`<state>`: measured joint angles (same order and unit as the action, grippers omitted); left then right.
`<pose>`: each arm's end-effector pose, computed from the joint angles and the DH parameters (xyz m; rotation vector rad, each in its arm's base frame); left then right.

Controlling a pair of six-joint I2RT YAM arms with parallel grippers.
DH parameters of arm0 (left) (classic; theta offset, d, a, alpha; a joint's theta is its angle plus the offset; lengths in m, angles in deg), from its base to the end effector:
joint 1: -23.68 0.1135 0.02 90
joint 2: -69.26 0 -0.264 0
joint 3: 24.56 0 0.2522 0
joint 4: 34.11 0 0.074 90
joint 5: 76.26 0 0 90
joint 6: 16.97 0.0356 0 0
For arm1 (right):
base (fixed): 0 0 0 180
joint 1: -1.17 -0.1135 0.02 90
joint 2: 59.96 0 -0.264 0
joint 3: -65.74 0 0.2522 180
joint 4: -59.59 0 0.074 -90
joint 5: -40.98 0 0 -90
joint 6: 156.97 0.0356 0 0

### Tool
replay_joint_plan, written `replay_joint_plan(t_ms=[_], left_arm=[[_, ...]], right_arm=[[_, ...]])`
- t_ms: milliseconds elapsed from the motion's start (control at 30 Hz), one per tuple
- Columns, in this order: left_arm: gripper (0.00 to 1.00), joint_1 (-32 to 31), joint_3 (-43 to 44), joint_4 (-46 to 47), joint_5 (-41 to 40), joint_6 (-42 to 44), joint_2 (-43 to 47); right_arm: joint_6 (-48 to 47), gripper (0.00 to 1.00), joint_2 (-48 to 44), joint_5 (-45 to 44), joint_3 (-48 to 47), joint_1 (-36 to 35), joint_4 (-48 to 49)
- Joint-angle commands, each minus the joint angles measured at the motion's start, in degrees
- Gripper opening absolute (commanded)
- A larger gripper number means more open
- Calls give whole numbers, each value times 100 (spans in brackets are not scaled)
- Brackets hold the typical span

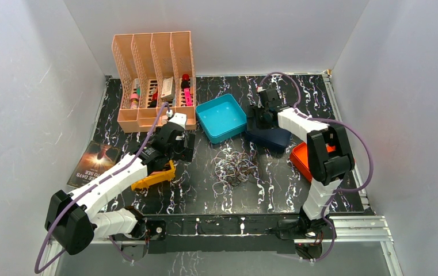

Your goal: Untangle the cables

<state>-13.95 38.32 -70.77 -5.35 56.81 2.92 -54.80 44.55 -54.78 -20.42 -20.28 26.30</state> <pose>0.2036 -0.1423 0.2707 0.2420 2.2157 -0.1348 0.3675 0.1405 0.2039 -0.1567 2.4652 0.1295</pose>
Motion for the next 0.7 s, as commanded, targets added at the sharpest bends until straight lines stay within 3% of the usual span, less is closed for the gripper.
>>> replay_joint_plan(t_ms=[0, 333, 667], left_arm=[[89, 19, 43, -13, -68, 50, -49], [89, 18, 62, -5, -29, 61, -110], [89, 19, 45, -13, -88, 67, -93]], right_arm=[[385, 98, -122, 731, -203, -8, 695], [1025, 98, 311, 1208, -430, -8, 1447], [875, 98, 315, 1621, -511, -8, 1837]])
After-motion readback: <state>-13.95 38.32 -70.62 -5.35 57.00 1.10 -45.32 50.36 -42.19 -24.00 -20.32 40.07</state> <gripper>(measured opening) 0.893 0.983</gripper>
